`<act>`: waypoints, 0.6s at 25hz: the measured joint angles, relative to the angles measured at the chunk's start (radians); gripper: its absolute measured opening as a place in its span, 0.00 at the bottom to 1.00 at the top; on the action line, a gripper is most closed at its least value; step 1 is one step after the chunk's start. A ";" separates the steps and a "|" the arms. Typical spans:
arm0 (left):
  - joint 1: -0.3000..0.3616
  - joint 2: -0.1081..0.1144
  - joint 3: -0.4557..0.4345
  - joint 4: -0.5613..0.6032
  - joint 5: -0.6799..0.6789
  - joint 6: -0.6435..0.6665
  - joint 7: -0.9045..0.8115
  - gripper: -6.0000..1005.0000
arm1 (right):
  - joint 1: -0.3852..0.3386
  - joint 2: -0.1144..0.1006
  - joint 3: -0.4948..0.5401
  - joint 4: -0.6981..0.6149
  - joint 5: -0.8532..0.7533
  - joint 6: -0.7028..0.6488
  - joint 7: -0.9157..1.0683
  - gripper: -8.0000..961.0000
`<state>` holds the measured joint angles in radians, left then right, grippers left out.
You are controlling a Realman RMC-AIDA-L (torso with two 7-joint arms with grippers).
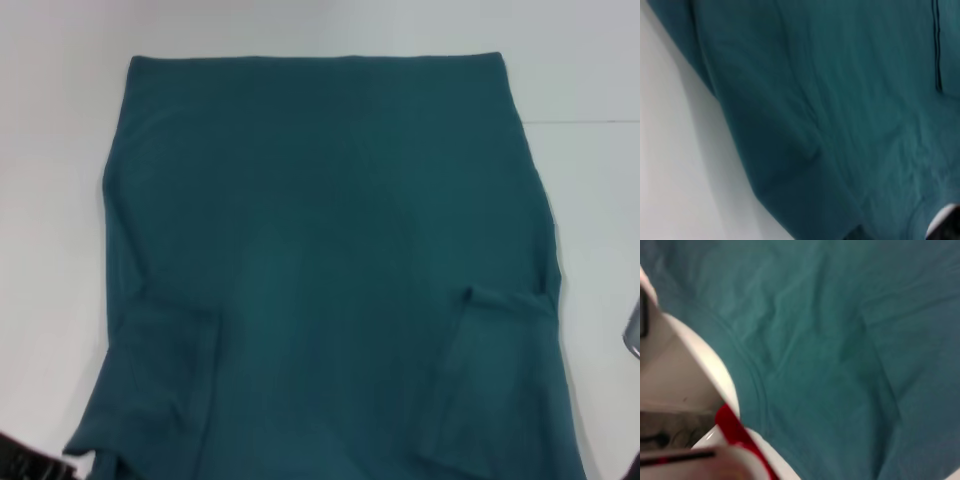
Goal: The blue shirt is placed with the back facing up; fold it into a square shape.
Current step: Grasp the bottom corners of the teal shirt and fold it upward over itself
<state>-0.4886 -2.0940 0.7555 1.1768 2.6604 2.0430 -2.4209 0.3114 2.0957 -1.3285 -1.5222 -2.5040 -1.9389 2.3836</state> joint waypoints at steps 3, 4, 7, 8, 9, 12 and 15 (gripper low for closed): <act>0.012 -0.005 0.028 -0.015 0.016 0.028 0.001 0.03 | -0.007 -0.004 0.006 -0.001 -0.003 -0.040 -0.026 0.07; 0.020 -0.008 0.047 -0.020 0.026 0.032 -0.002 0.03 | -0.009 -0.005 0.001 -0.001 -0.013 -0.044 -0.027 0.07; 0.038 -0.017 0.106 -0.030 0.053 0.039 -0.012 0.03 | -0.019 -0.007 -0.027 0.003 -0.041 -0.047 -0.036 0.07; 0.040 -0.017 0.113 -0.032 0.057 0.040 -0.013 0.03 | -0.022 -0.007 -0.035 0.007 -0.043 -0.048 -0.038 0.07; 0.042 -0.019 0.123 -0.038 0.064 0.040 -0.014 0.03 | -0.023 -0.006 -0.040 0.009 -0.043 -0.048 -0.040 0.07; 0.044 -0.022 0.133 -0.055 0.067 0.040 -0.008 0.03 | -0.029 -0.005 -0.047 0.010 -0.044 -0.047 -0.040 0.07; 0.042 -0.021 0.119 -0.057 0.058 0.041 0.017 0.03 | -0.026 -0.005 -0.014 0.011 -0.033 -0.046 -0.060 0.07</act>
<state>-0.4467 -2.1146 0.8747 1.1196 2.7187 2.0838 -2.4042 0.2852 2.0906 -1.3428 -1.5114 -2.5366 -1.9849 2.3236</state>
